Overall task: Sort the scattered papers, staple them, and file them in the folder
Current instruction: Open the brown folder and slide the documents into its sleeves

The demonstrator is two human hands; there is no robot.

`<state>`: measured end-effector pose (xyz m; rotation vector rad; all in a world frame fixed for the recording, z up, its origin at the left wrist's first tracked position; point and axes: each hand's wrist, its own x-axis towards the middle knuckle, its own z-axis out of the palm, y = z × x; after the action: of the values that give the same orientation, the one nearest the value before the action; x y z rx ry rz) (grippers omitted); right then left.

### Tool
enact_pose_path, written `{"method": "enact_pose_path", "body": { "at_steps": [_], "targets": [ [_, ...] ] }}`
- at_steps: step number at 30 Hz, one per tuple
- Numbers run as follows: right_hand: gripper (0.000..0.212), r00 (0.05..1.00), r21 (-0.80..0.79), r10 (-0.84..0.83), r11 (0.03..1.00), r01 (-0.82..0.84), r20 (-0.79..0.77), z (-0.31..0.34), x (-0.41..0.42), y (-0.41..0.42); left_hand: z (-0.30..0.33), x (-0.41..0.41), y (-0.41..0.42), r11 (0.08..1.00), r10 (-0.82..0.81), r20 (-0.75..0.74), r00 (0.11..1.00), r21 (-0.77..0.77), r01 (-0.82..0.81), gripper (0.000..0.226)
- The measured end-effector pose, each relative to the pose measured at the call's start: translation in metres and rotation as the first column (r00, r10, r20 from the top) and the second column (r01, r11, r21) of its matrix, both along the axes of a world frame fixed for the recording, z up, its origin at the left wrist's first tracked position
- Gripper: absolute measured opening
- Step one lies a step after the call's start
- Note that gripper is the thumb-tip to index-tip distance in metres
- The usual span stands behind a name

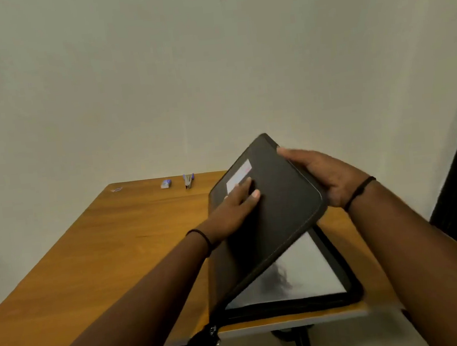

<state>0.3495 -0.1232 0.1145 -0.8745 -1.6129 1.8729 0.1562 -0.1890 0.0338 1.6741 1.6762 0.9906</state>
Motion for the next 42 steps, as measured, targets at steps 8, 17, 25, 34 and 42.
{"method": "enact_pose_path", "body": {
  "at_steps": [8,17,25,34,42],
  "targets": [
    [0.039,0.713,0.377,-0.408,0.901,0.215,0.570,-0.089,0.054,0.023,-0.055,0.024,0.030,0.991,-0.063,-0.680,0.730,-0.128,-0.033,0.062],
    [0.053,0.491,0.771,-0.704,0.630,0.096,0.514,-0.144,0.021,0.038,-0.062,-0.003,0.060,0.988,-0.079,-0.742,0.666,-0.146,-0.045,0.064],
    [0.053,0.489,0.744,-0.562,0.536,-0.399,0.667,-0.154,-0.039,0.040,-0.068,-0.027,0.102,0.994,-0.049,-0.750,0.660,-0.100,-0.040,0.058],
    [0.059,0.459,0.654,-0.470,0.598,-0.463,0.754,-0.165,-0.062,0.083,-0.071,-0.054,0.114,0.913,0.396,-0.558,0.729,0.326,-0.246,0.039],
    [0.052,0.487,0.720,-0.533,0.557,-0.413,0.692,-0.155,-0.083,0.110,-0.082,-0.104,0.036,0.875,0.476,-0.340,0.811,0.089,-0.476,0.032]
  ]
}}
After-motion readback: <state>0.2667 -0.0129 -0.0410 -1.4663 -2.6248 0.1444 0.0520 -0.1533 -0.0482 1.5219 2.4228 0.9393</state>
